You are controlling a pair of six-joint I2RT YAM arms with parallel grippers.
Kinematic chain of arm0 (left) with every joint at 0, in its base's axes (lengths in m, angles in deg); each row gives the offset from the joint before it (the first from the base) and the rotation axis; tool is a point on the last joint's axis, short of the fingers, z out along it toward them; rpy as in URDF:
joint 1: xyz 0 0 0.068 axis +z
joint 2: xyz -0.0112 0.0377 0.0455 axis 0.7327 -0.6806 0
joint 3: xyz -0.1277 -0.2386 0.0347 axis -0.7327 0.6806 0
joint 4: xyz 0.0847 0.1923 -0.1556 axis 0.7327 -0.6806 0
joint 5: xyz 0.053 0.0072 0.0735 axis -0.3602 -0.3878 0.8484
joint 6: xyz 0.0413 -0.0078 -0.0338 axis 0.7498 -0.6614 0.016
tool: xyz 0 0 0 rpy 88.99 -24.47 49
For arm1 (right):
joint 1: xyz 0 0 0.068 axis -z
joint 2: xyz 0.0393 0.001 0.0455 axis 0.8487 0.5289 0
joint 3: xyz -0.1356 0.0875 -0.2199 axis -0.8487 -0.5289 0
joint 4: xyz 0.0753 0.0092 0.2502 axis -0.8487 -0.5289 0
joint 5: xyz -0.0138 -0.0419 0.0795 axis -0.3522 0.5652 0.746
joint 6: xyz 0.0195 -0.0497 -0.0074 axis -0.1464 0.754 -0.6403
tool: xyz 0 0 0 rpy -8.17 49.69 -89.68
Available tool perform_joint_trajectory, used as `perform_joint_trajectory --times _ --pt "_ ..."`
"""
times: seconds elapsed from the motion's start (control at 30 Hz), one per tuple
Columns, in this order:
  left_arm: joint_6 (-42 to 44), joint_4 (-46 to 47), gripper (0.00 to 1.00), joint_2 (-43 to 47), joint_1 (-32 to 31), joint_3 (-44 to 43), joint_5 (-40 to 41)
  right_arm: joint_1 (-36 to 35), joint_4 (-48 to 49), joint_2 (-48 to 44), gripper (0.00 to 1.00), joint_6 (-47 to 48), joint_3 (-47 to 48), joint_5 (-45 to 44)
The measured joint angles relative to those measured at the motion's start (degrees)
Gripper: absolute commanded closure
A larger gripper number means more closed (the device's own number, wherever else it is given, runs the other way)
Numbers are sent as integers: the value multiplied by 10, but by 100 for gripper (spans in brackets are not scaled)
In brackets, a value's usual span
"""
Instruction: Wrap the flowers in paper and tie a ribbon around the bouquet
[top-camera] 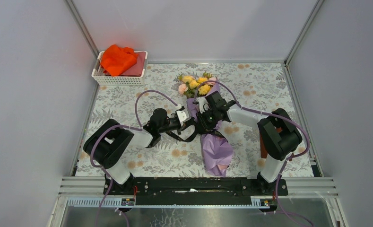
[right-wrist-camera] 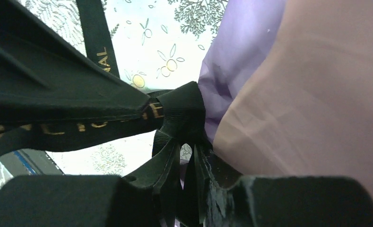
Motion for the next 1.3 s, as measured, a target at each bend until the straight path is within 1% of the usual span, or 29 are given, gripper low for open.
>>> perform_joint_trajectory --times 0.2,0.37,0.47,0.53,0.6,0.67,0.73,0.97,1.2,1.3 --pt "0 -3 100 3 0 0 0 -2 0 -3 71 0 0 -26" --pt "0 -3 100 3 0 0 0 -9 0 -3 64 2 -1 -39" --pt "0 -3 100 3 0 0 0 -11 5 -3 64 5 -2 -40" --pt "0 -3 100 3 0 0 0 -11 8 -2 71 9 -2 -40" --pt "0 -3 100 3 0 0 0 -11 11 2 84 15 -2 -40" --pt "0 -4 100 3 0 0 0 -11 12 7 94 20 -2 -40" --pt "0 -5 100 3 0 0 0 -11 11 9 100 23 -2 -40" --pt "0 -7 100 6 0 0 0 -11 -7 -9 100 28 -2 -39" --pt "0 -7 100 13 0 0 0 0 -23 -103 100 30 0 -35" --pt "0 -7 100 19 0 0 0 15 -23 -122 100 29 2 -33"
